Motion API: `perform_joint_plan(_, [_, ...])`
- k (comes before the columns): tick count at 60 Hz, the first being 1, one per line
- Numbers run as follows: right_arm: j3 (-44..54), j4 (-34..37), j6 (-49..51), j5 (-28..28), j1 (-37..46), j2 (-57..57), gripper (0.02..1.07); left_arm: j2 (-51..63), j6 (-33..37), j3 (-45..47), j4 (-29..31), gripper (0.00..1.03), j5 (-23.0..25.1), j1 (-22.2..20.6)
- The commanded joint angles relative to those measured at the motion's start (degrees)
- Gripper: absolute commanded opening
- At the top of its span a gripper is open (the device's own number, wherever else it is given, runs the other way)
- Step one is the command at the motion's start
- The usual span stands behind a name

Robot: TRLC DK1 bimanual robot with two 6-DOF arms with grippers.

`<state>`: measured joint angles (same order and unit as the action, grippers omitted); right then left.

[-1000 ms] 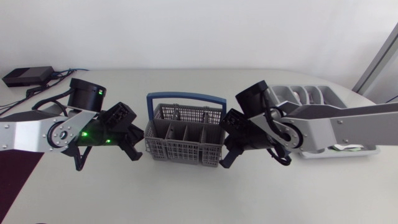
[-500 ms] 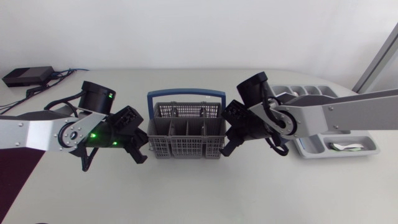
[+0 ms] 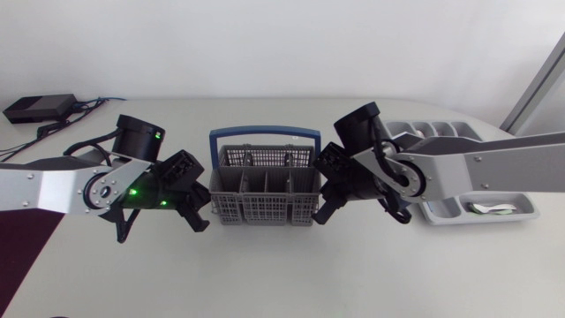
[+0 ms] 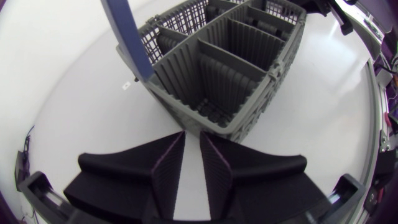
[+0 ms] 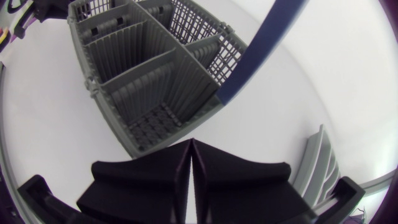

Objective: Unload the cutlery basket into the drawer organizer.

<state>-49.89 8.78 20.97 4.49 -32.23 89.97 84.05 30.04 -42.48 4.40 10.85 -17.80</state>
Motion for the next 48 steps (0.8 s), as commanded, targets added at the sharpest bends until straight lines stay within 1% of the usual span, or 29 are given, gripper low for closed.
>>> perform_joint_plan(1, [1.9,-0.4,-1.1,-0.3,-1.5,-1.9,0.07,-1.0,0.1,-1.0,-0.6,0.22,2.0,-0.3])
perform_joint_plan(9, [3.9,-0.3,-1.1,1.8,-0.2,-4.5,0.07,-2.8,0.5,-0.1,-0.6,0.22,2.0,2.4])
perform_joint_plan(14, [4.6,0.3,-1.1,2.8,2.1,-6.3,0.07,-5.0,0.3,0.9,-0.6,0.22,2.0,4.4])
perform_joint_plan(21, [5.9,0.8,-0.9,2.8,4.5,-9.2,0.1,-9.0,0.1,2.3,-0.1,0.22,2.1,6.6])
perform_joint_plan(26, [7.5,0.9,-0.8,2.8,5.1,-11.9,0.29,-12.2,0.2,3.3,0.7,0.22,2.1,8.3])
perform_joint_plan(34, [9.7,1.2,-0.9,5.5,5.1,-16.2,0.43,-18.0,-0.5,4.8,1.0,0.23,2.1,10.8])
perform_joint_plan(38, [10.3,1.5,-1.0,7.3,5.4,-18.7,0.56,-21.3,-1.6,5.4,1.1,0.26,2.1,12.4])
perform_joint_plan(44, [11.0,2.4,-1.0,8.0,7.9,-21.9,0.8,-25.0,-3.1,5.7,1.6,0.4,2.1,14.6])
perform_joint_plan(47, [11.2,2.6,-0.9,8.3,9.1,-23.3,0.88,-26.4,-3.7,5.7,1.9,0.51,2.1,16.0])
perform_joint_plan(48, [11.3,2.6,-0.9,8.5,9.5,-23.8,0.9,-26.8,-4.0,5.7,2.0,0.57,2.1,16.5])
